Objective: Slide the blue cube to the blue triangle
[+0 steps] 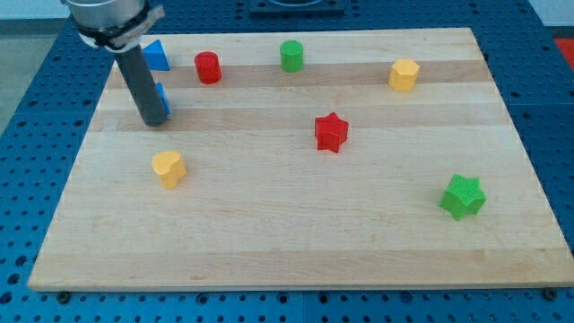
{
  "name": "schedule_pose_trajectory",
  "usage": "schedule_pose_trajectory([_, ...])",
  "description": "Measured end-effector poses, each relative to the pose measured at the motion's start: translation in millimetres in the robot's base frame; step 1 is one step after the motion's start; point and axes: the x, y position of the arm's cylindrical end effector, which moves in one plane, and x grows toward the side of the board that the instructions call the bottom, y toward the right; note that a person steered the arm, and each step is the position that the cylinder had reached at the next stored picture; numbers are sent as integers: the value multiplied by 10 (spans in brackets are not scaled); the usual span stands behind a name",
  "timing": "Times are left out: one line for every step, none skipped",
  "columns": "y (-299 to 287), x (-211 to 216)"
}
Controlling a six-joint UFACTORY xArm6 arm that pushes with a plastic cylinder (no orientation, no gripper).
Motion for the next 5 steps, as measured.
schedule_pose_trajectory([-238,-243])
schedule_pose_trajectory([-350,-417])
schedule_pose_trajectory([-350,-467])
schedule_pose_trajectory([-279,-513])
schedule_pose_trajectory([-163,-577])
